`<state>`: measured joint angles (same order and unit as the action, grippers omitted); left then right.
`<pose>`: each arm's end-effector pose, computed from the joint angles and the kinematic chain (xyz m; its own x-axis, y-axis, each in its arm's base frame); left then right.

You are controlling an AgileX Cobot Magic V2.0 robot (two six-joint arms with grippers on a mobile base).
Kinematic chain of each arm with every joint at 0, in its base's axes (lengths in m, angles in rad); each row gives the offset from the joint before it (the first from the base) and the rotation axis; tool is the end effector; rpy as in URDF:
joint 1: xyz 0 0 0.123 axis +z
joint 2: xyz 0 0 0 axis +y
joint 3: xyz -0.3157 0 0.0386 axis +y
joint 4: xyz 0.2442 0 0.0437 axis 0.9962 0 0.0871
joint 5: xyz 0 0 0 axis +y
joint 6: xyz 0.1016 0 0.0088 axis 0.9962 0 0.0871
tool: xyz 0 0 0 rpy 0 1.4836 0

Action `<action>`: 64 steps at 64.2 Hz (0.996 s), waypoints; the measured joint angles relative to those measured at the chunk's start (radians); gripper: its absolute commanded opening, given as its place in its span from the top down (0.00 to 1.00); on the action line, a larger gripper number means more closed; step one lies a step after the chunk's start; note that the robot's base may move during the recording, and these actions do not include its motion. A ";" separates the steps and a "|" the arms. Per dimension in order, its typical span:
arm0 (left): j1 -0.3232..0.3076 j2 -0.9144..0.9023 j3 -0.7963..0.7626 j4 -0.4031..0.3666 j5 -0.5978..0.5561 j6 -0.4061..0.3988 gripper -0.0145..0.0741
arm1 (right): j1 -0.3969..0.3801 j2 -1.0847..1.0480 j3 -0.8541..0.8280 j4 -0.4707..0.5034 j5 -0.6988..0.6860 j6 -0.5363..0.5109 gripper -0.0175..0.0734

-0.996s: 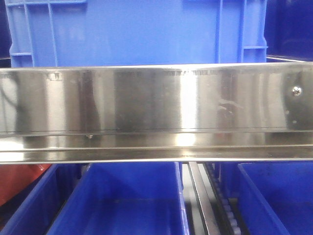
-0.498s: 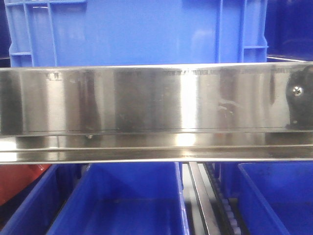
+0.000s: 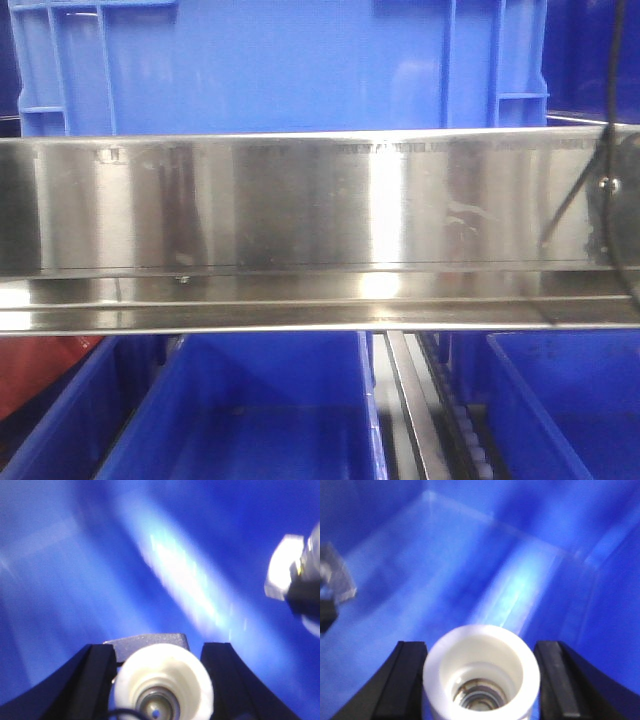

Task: Place valve from conveyor to right shelf box
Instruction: 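Open the right gripper to drop its valve into a blue box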

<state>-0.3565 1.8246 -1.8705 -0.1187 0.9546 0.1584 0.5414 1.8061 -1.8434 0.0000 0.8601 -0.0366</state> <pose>0.3975 -0.1586 0.3996 -0.6446 0.3351 -0.6871 0.4688 0.8832 -0.0091 0.3677 0.2211 0.4053 -0.5558 -0.3769 -0.7409 -0.5360 0.8438 -0.0271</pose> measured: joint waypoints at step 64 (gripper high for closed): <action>0.000 -0.297 -0.053 0.032 0.044 0.000 0.96 | 0.000 -0.318 -0.012 0.021 0.039 -0.001 0.98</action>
<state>-0.3565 1.5280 -1.9233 -0.0867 0.9984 0.1584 0.5414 1.4881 -1.8553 0.0206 0.8991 -0.0376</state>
